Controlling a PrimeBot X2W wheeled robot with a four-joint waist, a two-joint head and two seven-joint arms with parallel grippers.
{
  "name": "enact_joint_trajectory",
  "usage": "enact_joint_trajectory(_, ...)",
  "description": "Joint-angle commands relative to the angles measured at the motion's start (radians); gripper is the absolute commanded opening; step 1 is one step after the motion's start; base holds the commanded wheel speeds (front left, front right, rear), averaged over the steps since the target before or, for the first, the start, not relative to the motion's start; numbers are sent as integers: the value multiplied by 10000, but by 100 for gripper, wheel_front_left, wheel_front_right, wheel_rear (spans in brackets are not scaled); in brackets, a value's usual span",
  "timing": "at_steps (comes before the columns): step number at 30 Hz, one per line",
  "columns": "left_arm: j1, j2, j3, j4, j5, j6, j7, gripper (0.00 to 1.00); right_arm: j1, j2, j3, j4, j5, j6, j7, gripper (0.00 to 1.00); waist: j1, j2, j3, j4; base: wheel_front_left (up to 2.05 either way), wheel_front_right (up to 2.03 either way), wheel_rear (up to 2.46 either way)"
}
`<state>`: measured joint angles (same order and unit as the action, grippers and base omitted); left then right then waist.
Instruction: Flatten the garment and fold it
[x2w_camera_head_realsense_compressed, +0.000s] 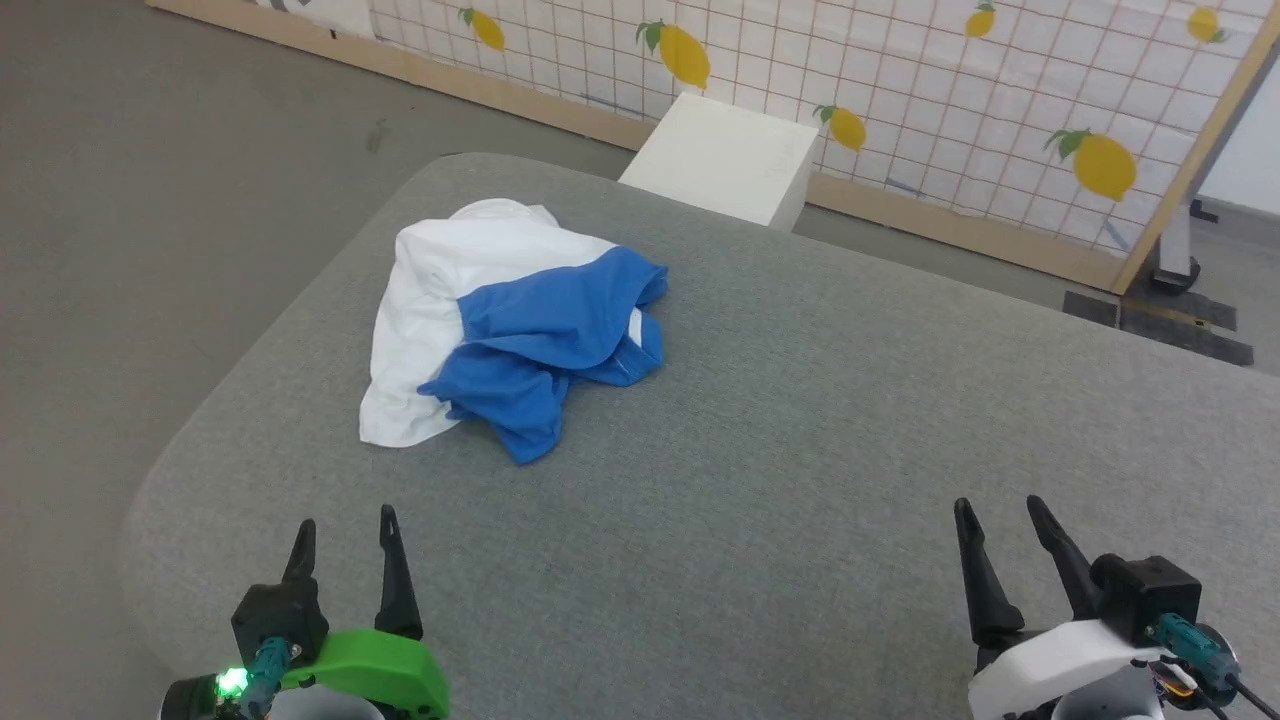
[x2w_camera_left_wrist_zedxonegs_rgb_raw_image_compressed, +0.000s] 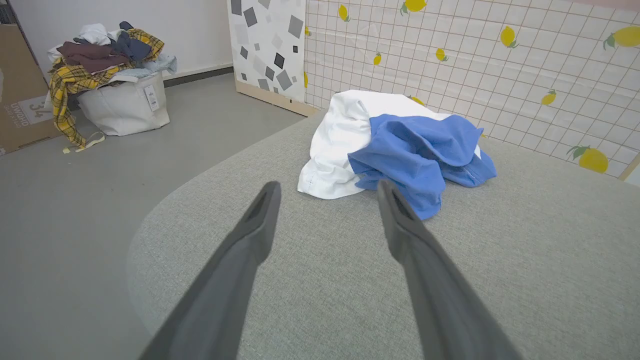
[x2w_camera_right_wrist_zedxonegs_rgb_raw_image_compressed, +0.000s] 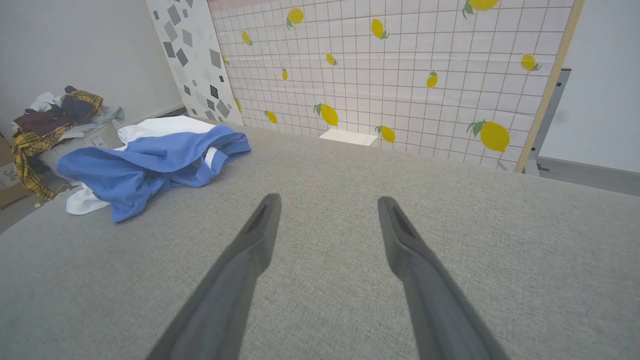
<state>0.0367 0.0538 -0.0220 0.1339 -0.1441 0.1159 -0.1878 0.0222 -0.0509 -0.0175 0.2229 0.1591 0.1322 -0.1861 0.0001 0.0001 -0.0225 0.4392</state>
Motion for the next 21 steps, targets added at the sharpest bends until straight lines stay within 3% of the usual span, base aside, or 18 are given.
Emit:
enact_joint_trajectory(1,167,9,-23,63,-56,96,-101,100,120,5,12,98,97,-11,-115,100,-1,-1,2,96,0,0,0)
enact_joint_trajectory(14,124,55,-86,309,-176,281,-369,100,176,6,-2,482,289,-13,-384,100,-1,-1,4,526,0,0,0)
enact_joint_trajectory(21,-511,205,-241,584,-328,139,-375,100,191,6,-69,676,326,-14,-526,100,-1,-1,77,781,0,0,0)
